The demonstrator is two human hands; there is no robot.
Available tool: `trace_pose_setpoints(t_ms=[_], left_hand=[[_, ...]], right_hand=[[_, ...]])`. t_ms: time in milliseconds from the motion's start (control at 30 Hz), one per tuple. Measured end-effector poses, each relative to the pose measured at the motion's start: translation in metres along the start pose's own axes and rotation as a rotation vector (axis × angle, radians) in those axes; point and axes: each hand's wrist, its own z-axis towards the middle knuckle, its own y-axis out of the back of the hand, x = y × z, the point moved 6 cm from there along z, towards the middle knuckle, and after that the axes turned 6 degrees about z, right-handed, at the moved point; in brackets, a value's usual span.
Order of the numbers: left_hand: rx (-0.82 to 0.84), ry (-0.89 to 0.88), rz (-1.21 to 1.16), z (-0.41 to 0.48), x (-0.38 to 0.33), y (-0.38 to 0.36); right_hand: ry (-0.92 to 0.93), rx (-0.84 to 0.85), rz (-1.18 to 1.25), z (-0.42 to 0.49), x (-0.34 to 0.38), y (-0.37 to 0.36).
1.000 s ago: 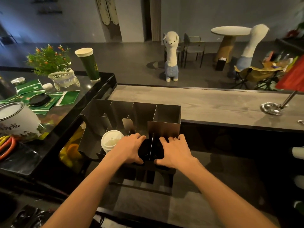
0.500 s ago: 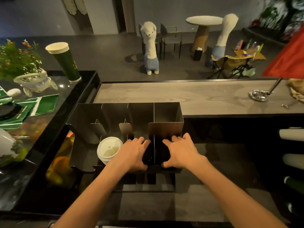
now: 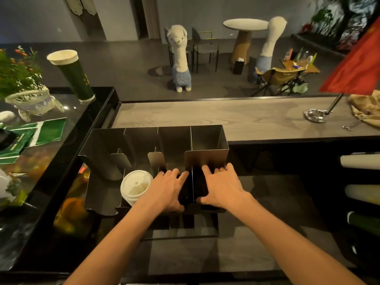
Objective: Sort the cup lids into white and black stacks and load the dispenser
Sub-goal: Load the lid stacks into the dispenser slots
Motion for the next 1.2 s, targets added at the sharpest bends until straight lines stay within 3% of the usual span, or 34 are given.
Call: trace_pose_setpoints(t_ms=[133,267,400,600,1033,1200], left_hand=[[-0.066,0.027,-0.055,-0.007,0.003,0.000],[-0.031,0.033,-0.072,-0.006,0.001,-0.001],[-0.009,0.041,-0.090,-0.004,0.001,-0.001],[-0.060,0.036,-0.144,-0.013,0.001,-0.001],[-0.136,0.031,-0.203,-0.025,0.001,0.007],[-0.359,0.026,-0.153,-0.050,0.015,0.034]], right_hand=[[0.059,0.002,-0.015,-0.005,-0.005,0.000],[0.082,0.058,0.005,0.000,-0.010,0.001],[0.060,-0.013,0.082,-0.001,-0.009,0.000],[0.075,-0.097,-0.027,-0.006,-0.008,0.002],[0.152,-0.062,0.076,-0.008,-0.002,0.012],[0.135,-0.187,0.191,-0.014,0.006,0.040]])
